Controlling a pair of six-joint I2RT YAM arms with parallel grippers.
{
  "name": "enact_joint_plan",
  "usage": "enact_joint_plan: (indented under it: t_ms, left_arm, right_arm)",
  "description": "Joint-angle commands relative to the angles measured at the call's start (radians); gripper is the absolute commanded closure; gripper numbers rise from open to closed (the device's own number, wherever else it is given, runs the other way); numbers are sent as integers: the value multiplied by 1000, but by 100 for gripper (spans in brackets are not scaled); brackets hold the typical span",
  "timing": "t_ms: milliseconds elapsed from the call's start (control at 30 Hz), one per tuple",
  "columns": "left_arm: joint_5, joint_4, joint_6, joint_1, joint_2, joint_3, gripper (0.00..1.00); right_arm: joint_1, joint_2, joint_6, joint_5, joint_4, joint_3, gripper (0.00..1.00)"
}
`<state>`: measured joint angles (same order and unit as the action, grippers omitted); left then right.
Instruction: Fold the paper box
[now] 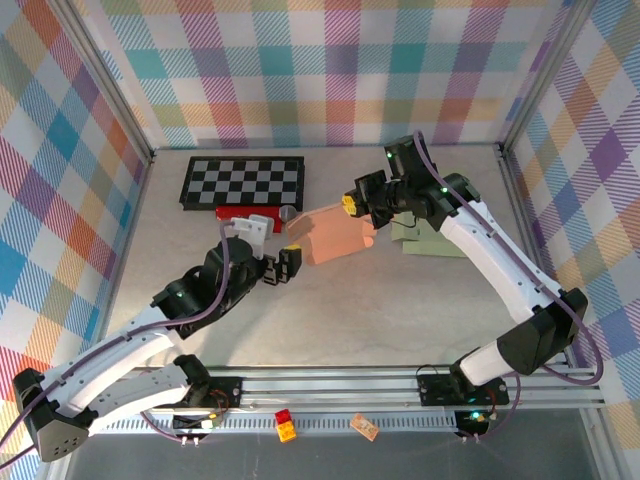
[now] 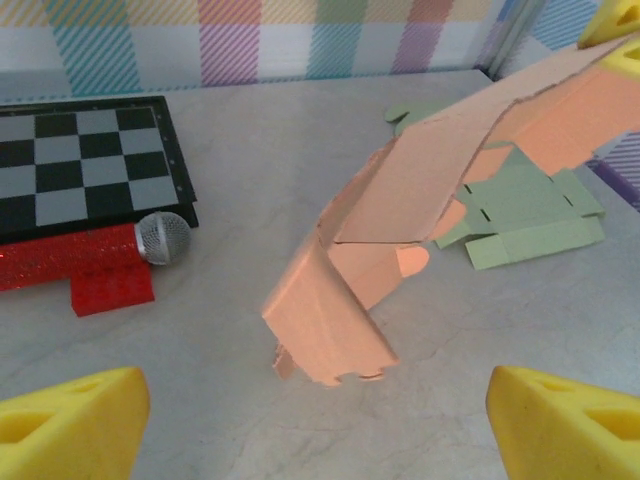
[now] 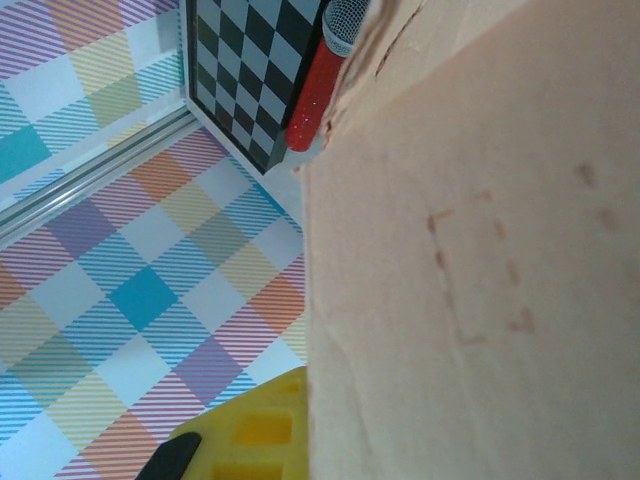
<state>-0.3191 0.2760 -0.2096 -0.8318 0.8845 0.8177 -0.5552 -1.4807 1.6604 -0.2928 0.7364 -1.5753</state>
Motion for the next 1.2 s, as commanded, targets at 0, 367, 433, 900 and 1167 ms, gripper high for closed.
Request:
enact_joint_plan:
  t_ms: [0, 367, 433, 900, 1167]
  left_arm:
    - [-76, -40, 45, -16, 34, -11, 13]
    - [-182, -42, 59, -16, 159, 40, 42]
    - [-172, -22, 58, -16, 169, 53, 56]
    - [-44, 195, -54, -20, 177, 166, 100]
    - [-68, 306, -167, -82, 248, 277, 100]
  right_arm:
    - [6, -10, 36, -29, 19, -35, 100]
    - [18, -15, 44, -46, 29, -29, 100]
    - [21, -17, 44, -50, 25, -23, 100]
    - [35, -96, -35, -28, -2, -41, 86]
    - [32, -150, -96, 9, 10, -108, 71]
